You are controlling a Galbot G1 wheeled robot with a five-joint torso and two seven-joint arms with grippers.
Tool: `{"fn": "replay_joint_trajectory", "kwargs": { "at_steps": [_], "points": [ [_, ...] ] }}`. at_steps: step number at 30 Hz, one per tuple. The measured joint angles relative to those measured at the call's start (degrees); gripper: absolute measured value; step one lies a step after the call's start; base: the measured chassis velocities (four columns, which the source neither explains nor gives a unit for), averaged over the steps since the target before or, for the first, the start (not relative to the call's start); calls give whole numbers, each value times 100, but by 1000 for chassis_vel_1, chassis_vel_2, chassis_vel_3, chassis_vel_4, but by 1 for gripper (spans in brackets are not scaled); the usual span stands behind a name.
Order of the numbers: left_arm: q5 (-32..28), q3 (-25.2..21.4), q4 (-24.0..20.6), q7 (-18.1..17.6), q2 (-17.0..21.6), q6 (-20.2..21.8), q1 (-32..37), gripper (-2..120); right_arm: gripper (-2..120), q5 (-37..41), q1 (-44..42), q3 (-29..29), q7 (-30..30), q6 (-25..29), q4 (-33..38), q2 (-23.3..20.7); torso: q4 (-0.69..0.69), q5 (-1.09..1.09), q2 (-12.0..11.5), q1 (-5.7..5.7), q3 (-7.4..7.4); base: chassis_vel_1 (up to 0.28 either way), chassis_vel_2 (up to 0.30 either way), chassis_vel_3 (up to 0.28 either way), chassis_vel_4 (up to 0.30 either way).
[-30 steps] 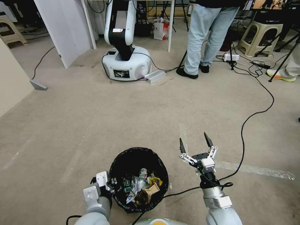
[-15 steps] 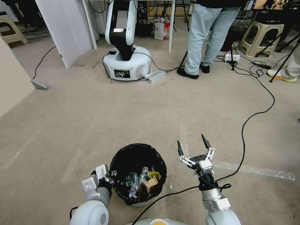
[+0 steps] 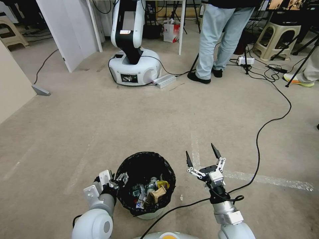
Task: Pick up the trash bin, then pick up the garbage from the floor and place it into the trash bin.
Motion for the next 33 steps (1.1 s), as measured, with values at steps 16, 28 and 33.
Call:
{"fn": "replay_joint_trajectory", "kwargs": {
  "at_steps": [16,28,33],
  "points": [
    [2637,561,-624,544,115,-2441,1062,100,100,74,-147,-6,317,-93,281,112,-1,0,0,0,0,0,0,0,0],
    [4120,733,168,133,57,-4946,1658,100,100,-682,-534,-101,1494,-1126,962,268,0,1,0,0,0,0,0,0,0],
    [4184,724,240,19,44,-5024,1665,100,100,-694,-566,-94,1528,-1148,1027,271,0,0,0,0,0,0,0,0,0]
  ]
}}
